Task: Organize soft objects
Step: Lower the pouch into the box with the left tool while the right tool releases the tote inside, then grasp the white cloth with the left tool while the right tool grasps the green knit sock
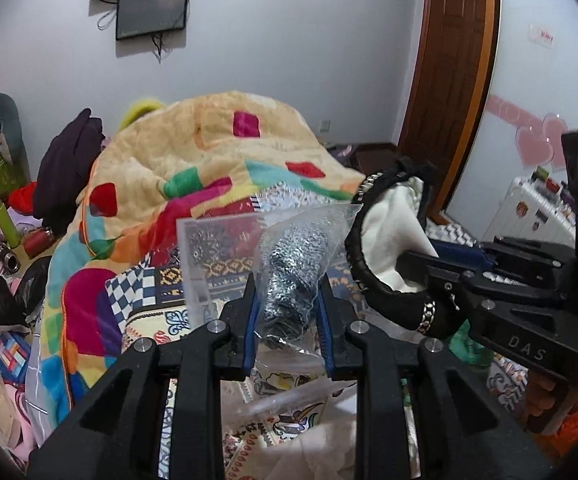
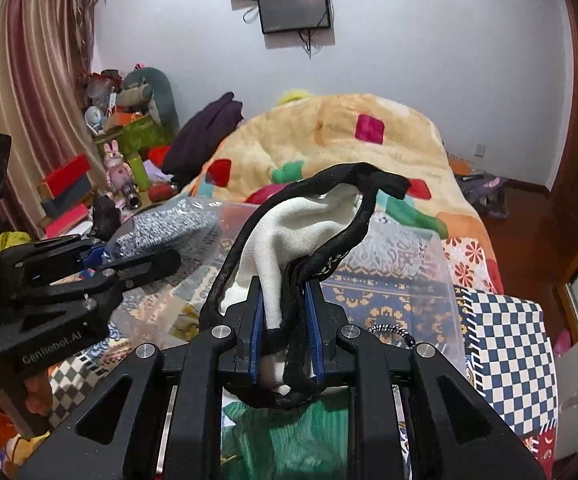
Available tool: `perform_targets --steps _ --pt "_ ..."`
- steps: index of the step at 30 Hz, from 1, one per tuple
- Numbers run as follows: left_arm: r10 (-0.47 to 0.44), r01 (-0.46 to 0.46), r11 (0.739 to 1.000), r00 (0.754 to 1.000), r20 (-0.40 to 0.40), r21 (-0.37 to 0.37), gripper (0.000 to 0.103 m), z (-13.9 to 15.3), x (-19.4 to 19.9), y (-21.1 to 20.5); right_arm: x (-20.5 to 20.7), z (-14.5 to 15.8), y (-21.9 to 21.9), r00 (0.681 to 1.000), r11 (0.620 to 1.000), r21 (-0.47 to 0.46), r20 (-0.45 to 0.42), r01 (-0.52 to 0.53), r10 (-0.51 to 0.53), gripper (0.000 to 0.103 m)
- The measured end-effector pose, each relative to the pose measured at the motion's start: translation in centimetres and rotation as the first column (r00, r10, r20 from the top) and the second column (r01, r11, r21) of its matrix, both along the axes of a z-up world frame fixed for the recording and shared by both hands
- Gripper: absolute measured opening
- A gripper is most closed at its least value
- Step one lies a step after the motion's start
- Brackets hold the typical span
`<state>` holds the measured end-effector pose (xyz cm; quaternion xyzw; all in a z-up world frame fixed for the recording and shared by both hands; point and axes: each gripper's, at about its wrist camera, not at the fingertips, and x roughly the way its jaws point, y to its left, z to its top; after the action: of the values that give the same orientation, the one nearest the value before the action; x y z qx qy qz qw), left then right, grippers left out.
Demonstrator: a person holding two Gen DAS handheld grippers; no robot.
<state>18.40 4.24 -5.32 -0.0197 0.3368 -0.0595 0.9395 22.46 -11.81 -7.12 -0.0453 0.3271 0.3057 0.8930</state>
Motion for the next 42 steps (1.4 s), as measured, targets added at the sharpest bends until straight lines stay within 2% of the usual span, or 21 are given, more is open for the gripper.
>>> perform_targets --steps 6,11,13,15,19,21,23,27,30,32,37,42 --pt "-0.006 0.007 1.0 0.999 -0.051 0.017 0.025 -1.7 1.3 -0.7 1.1 -0.7 -0.2 0.999 1.0 -0.006 -0.042 0.009 -0.01 0.019" --pt "0.0 0.001 1.0 0.997 -0.076 0.018 0.025 -2.3 1.5 -0.7 1.1 -0.9 0.3 0.999 0.999 -0.034 -0.041 0.01 -0.012 0.028" --pt "-0.004 0.005 1.0 0.996 -0.085 0.009 0.026 -2.3 1.5 -0.6 1.1 -0.8 0.3 0.999 0.999 -0.046 -0.037 0.014 -0.015 0.037" --pt "-0.008 0.008 1.0 0.996 -0.084 0.0 0.03 -2.1 1.3 -0.5 1.1 -0.6 0.2 0.999 0.999 -0.045 -0.031 0.015 -0.016 0.043" --pt "-0.011 0.011 1.0 0.999 -0.048 -0.002 0.039 -1.1 0.2 -0.4 0.6 0.5 -0.5 1.0 1.0 -0.028 -0.006 0.013 -0.014 0.049" --pt "-0.013 0.012 1.0 1.0 -0.017 -0.004 0.046 -0.3 -0.7 -0.4 0.2 1.2 -0.9 1.0 1.0 -0.022 0.015 0.02 -0.02 0.056" --pt "-0.011 0.011 1.0 1.0 0.013 0.001 0.055 0.4 -1.6 -0.4 -0.4 1.9 -1.6 0.999 1.0 -0.013 0.039 0.026 -0.025 0.058" --pt "-0.011 0.011 1.0 0.998 0.062 0.014 0.065 1.7 -3.6 -0.3 -1.4 2.9 -3.1 0.997 0.999 0.018 0.062 0.043 -0.044 0.064" --pt "-0.009 0.008 1.0 0.997 0.074 0.013 0.074 2.0 -4.9 -0.2 -2.4 3.0 -4.2 0.996 0.998 0.032 0.071 0.058 -0.061 0.073" --pt "-0.006 0.006 1.0 0.997 0.072 0.006 0.079 1.9 -5.7 0.0 -2.9 2.8 -4.7 0.995 0.997 0.029 0.072 0.066 -0.068 0.074" --pt "-0.011 0.011 1.0 0.999 0.037 0.004 0.081 0.6 -6.9 0.1 -3.9 1.3 -5.8 0.997 0.996 0.033 0.025 0.078 -0.079 0.075" --pt "-0.027 0.027 1.0 0.999 -0.033 0.009 0.081 -1.8 -7.7 -0.3 -4.3 -1.2 -5.9 0.996 0.997 0.016 -0.047 0.078 -0.077 0.074"
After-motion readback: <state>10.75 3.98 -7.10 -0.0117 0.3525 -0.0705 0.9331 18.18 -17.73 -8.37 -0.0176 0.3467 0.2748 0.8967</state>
